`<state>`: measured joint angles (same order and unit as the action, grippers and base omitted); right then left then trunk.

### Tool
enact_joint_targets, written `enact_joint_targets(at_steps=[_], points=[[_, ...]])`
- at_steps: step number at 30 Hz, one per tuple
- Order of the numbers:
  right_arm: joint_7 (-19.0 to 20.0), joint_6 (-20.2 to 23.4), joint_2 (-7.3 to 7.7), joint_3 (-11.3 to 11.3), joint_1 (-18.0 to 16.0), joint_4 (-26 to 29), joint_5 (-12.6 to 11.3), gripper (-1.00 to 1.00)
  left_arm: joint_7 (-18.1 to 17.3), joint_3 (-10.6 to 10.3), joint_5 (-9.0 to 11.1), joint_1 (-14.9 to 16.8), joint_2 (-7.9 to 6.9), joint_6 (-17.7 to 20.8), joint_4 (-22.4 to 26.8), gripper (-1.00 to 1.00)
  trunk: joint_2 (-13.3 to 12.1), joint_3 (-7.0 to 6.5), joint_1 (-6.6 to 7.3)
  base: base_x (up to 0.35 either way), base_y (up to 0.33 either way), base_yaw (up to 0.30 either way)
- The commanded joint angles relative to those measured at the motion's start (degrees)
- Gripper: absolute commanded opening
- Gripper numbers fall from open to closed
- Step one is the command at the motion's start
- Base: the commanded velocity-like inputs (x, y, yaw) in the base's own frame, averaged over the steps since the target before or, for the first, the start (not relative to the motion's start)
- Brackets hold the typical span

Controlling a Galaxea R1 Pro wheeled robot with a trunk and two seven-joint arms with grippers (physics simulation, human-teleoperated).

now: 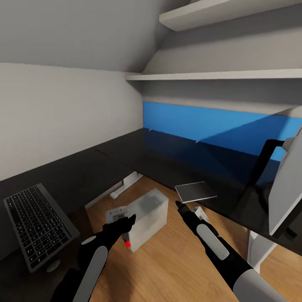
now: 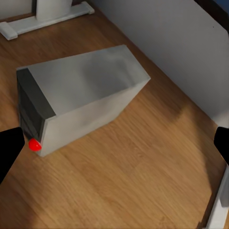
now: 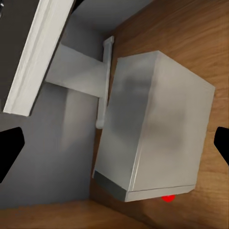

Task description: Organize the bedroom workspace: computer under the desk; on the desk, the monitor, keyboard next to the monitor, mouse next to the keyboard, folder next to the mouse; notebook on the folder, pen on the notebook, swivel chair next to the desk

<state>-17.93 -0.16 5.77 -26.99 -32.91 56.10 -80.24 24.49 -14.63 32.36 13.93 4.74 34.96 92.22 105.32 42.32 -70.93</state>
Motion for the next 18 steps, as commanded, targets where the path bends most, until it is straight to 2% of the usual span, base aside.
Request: enact_joint_targets(at_steps=[1, 6, 18], points=[[0.13, -0.01, 0.06, -0.17, -0.05, -0.05, -0.23, 1.0, 0.56, -0.05, 0.6, 0.04, 0.0, 0.11, 0.09, 1.0, 0.44, 0.24, -0.22, 0.0, 0.0, 0.0], [1.8, -0.01, 0.01, -0.17, -0.05, -0.86, -0.26, 1.0, 0.56, -0.05, 0.6, 0.04, 0.0, 0.11, 0.08, 1.0, 2.45, 1.14, -1.32, 0.0, 0.0, 0.0], [2.27, -0.01, -0.05, -0.18, -0.05, -1.16, -0.26, 1.0, 0.56, -0.13, 0.6, 0.04, 0.0, 0.11, 0.1, 1.0, 7.26, 3.29, -3.95, 0.0, 0.0, 0.0]])
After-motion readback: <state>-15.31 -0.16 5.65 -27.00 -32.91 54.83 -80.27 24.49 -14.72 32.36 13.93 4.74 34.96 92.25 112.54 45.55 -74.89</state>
